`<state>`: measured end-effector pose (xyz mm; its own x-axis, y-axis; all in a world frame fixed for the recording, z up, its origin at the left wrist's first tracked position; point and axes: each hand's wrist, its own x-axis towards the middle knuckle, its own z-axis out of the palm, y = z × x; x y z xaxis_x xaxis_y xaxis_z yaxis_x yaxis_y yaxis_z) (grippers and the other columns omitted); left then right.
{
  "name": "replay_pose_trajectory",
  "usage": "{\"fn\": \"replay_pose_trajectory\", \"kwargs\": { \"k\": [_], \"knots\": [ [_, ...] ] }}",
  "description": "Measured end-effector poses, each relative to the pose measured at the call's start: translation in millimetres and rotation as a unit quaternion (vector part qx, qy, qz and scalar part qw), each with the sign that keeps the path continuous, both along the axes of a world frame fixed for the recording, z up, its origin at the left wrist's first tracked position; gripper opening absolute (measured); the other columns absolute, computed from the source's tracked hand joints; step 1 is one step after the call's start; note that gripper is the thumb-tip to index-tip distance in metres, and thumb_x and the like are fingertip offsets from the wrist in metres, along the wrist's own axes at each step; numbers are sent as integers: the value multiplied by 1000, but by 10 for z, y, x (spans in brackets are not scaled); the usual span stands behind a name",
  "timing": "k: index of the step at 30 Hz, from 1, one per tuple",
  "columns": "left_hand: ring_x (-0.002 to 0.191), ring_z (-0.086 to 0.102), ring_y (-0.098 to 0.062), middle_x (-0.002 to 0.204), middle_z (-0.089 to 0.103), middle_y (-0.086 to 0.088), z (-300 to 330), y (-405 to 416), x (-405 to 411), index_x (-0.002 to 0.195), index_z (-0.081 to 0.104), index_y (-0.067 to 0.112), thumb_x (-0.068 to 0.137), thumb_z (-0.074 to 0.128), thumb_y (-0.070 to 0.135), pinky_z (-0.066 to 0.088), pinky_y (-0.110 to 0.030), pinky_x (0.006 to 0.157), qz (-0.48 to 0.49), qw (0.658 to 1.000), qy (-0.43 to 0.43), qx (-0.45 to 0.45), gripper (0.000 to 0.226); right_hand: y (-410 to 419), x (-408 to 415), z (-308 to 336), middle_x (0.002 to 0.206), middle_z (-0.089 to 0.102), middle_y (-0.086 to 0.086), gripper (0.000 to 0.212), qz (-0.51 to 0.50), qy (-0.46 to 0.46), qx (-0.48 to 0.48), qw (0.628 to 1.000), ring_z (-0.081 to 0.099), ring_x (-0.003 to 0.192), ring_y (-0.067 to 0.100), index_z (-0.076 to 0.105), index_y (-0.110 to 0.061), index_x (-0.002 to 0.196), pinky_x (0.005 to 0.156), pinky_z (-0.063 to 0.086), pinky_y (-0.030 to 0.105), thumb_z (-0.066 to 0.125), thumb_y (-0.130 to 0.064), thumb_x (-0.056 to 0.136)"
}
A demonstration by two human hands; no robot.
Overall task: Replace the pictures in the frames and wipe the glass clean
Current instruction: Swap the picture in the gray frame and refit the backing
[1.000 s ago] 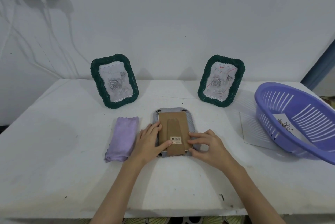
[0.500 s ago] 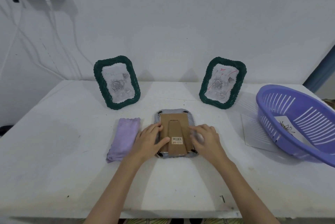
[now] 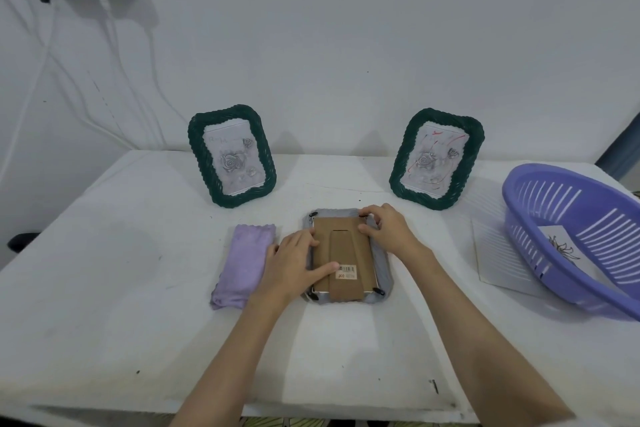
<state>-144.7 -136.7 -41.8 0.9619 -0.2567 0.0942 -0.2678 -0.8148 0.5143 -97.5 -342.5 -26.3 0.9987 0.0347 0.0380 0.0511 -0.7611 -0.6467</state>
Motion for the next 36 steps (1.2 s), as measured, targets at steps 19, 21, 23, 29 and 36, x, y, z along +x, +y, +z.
{"fn": "replay_pose_trajectory", "kwargs": {
  "k": [19, 21, 23, 29, 36],
  "knots": [
    [111, 48, -31, 116, 53, -16, 0, -66, 742, 114, 62, 15, 83, 65, 20, 38, -36, 98, 79, 986, 73, -125, 32, 23, -25, -131, 79, 28, -12, 34, -18, -34, 53, 998, 40, 89, 14, 59, -12, 122, 77, 29, 13, 59, -14, 88],
    [109, 49, -33, 112, 54, -16, -12, -62, 741, 114, 63, 15, 83, 66, 19, 39, -38, 98, 72, 986, 66, -132, 31, 21, -21, -136, 83, 33, -5, 33, -20, -32, 56, 998, 40, 88, 14, 59, -11, 121, 76, 29, 13, 59, -14, 88],
    [107, 50, -34, 110, 55, -15, -32, -53, 745, 113, 65, 16, 82, 67, 19, 40, -40, 96, 67, 986, 61, -137, 31, 21, -19, -136, 89, 35, 2, 33, -21, -32, 58, 998, 40, 88, 14, 59, -12, 121, 76, 29, 13, 59, -14, 88],
    [108, 48, -32, 102, 50, -7, -19, -44, 800, 103, 65, 17, 83, 65, 18, 40, -37, 95, 47, 988, 79, -124, 20, 19, -23, -133, 95, 37, 6, 34, -20, -28, 59, 998, 41, 89, 15, 59, -12, 122, 79, 29, 14, 59, -15, 88],
    [108, 49, -33, 113, 54, -10, 13, -63, 669, 108, 63, 19, 83, 65, 22, 41, -40, 96, 53, 990, 54, -121, 25, 21, -28, -141, 96, 37, 7, 34, -22, -32, 63, 997, 41, 90, 14, 58, -13, 122, 81, 30, 15, 59, -15, 88]
  ]
}}
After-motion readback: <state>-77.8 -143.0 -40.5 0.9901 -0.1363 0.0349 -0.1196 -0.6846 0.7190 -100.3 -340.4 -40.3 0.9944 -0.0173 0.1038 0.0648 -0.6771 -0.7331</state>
